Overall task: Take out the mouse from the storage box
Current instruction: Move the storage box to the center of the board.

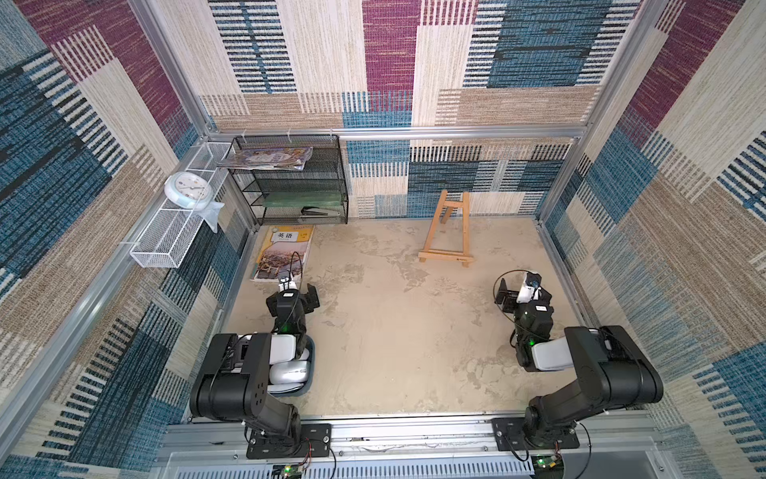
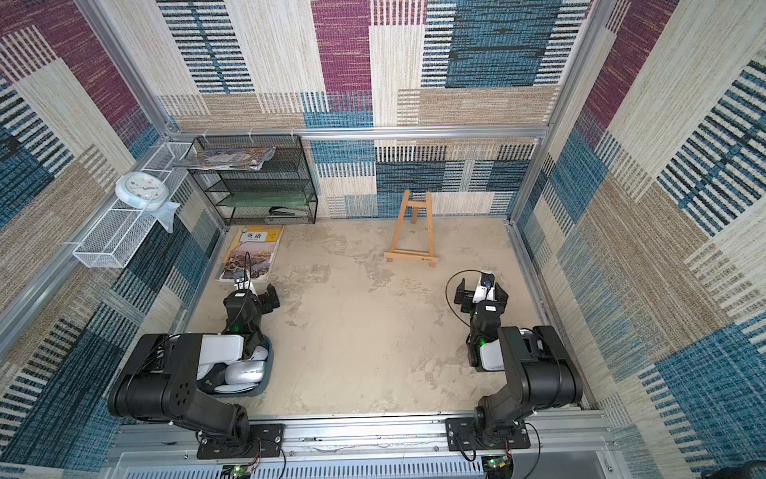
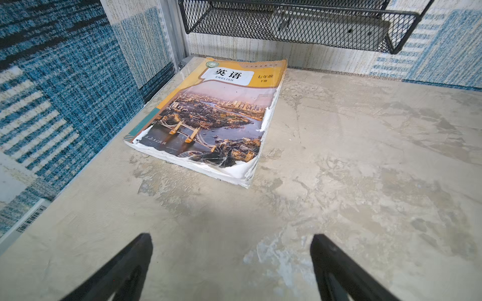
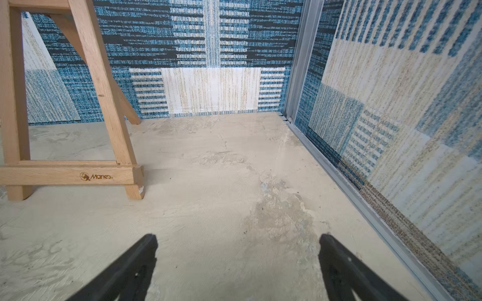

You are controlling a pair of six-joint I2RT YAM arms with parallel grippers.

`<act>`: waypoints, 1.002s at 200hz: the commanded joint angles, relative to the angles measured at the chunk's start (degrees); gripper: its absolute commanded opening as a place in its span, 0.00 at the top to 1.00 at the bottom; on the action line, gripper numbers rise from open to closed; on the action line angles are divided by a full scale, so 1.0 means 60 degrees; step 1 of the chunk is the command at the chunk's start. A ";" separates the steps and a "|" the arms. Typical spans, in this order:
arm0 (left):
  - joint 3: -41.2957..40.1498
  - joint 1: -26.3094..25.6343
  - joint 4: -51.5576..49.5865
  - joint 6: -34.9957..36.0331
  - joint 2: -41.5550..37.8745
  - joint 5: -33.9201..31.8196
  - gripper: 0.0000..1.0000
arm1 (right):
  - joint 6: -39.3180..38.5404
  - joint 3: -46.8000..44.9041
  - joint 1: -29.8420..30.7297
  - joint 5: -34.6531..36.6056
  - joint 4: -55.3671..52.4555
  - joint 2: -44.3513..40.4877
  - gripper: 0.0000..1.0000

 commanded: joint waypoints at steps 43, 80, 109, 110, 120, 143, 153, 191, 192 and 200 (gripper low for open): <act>0.0000 0.0015 -0.0004 0.0044 -0.0045 0.0069 0.01 | 0.0080 -0.0005 -0.0011 -0.0020 0.0238 -0.0027 0.01; -0.0003 0.0015 -0.0004 0.0044 -0.0043 0.0069 0.01 | 0.0071 -0.0005 0.0000 -0.0021 0.0238 -0.0027 0.01; -0.0003 0.0017 -0.0004 0.0044 -0.0036 0.0069 0.01 | 0.0080 -0.0005 0.0000 -0.0020 0.0235 -0.0027 0.01; -0.0003 0.0017 -0.0004 0.0044 -0.0035 0.0069 0.01 | 0.0080 -0.0005 -0.0007 -0.0028 0.0236 -0.0027 0.01; -0.0003 0.0017 -0.0004 0.0044 -0.0048 0.0069 0.01 | 0.0080 -0.0005 -0.0010 -0.0025 0.0238 -0.0027 0.01; -0.0003 0.0011 -0.0011 0.0044 -0.0043 0.0069 0.01 | 0.0080 -0.0002 -0.0006 -0.0020 0.0229 -0.0027 0.01; -0.0011 0.0017 0.0003 0.0045 -0.0048 0.0071 0.01 | 0.0086 -0.0012 -0.0004 -0.0028 0.0252 -0.0041 0.01; -0.0304 -0.0346 -0.0484 0.0598 -0.1255 0.0312 0.01 | -0.0339 -0.0195 0.0020 -0.0635 -0.0347 -0.1018 0.01; -0.0307 -0.0370 -0.0522 0.0614 -0.1333 0.0293 0.01 | -0.0371 -0.0188 0.0032 -0.0643 -0.0391 -0.1042 0.01; -0.0442 -0.0587 -0.0692 0.0781 -0.1951 0.0083 0.01 | -0.0549 -0.0082 0.0148 -0.0601 -0.1018 -0.1591 0.01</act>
